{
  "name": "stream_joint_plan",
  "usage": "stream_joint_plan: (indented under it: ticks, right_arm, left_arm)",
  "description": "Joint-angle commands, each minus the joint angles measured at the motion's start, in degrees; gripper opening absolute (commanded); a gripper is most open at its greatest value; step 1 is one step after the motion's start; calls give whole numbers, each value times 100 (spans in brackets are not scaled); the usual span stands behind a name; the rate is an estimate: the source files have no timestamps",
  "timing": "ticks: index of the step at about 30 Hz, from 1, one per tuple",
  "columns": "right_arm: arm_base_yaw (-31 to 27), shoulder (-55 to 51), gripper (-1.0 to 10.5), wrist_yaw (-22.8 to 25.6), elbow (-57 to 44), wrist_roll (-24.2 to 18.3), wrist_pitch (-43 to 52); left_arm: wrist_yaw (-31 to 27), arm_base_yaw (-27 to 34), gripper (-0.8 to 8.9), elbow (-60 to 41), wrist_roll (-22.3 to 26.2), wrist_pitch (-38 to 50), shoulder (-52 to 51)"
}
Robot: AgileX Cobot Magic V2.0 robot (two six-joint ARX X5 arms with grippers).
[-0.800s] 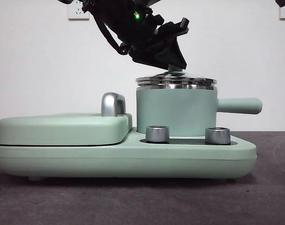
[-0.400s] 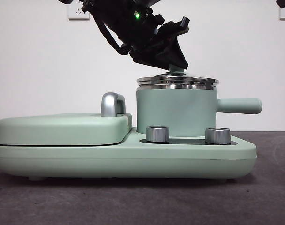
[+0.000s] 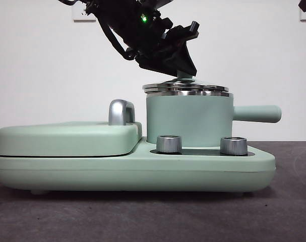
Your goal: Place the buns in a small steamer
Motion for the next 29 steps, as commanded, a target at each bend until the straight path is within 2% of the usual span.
stream_joint_plan:
  ticks: [1,20,29]
  right_arm:
    - [55,26,415,22,59,55,28]
    - [55,26,415,20,59,59,26]
    - [55,26,415,17,59,76,-59]
  left_arm:
    - [151,-42,9,116,15,170,-63]
    - [203,-42,8,116,17,179,157]
    - [337,-42,8,116,37,608,195]
